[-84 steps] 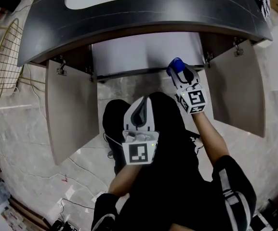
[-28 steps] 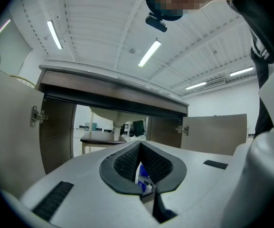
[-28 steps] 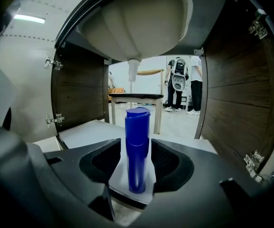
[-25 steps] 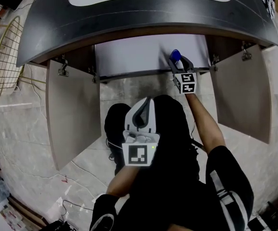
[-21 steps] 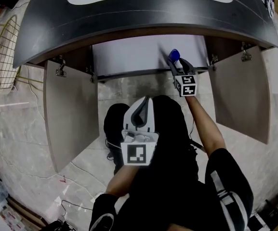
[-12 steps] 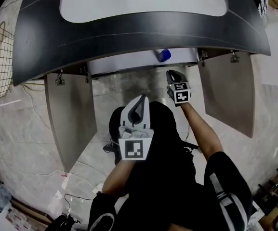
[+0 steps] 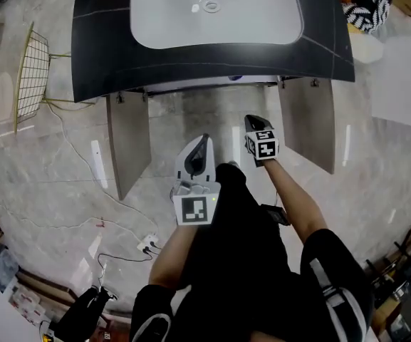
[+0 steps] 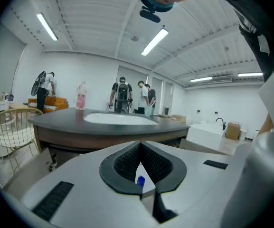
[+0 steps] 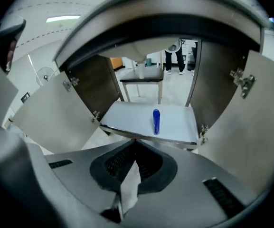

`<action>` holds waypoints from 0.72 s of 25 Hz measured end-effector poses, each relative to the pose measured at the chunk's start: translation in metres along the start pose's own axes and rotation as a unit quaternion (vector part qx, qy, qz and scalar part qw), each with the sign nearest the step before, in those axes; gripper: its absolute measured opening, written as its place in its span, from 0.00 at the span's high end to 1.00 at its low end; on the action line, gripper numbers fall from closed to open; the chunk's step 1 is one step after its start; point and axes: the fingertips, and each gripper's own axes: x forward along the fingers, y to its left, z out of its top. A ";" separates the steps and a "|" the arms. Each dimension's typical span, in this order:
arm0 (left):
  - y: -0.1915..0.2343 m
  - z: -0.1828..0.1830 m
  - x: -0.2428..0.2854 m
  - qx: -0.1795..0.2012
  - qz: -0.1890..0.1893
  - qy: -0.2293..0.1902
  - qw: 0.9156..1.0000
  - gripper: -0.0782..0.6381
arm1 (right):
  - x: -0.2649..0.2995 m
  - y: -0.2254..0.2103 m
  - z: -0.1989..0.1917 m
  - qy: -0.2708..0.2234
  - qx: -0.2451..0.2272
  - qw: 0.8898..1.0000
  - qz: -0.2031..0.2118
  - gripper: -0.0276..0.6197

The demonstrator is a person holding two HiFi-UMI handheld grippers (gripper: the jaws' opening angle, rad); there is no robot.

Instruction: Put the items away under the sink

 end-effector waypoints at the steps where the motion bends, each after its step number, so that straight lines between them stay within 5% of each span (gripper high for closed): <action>1: -0.008 0.019 -0.008 0.000 0.000 -0.002 1.000 0.87 | -0.021 0.003 0.007 -0.003 0.005 1.000 0.000 0.94; 12: -0.090 0.205 -0.102 0.003 0.030 -0.005 1.000 0.87 | -0.261 0.050 0.093 -0.057 0.018 0.998 0.024 0.94; 18: -0.121 0.267 -0.160 0.020 0.036 -0.025 0.999 0.87 | -0.378 0.087 0.147 -0.126 0.008 0.991 0.049 0.94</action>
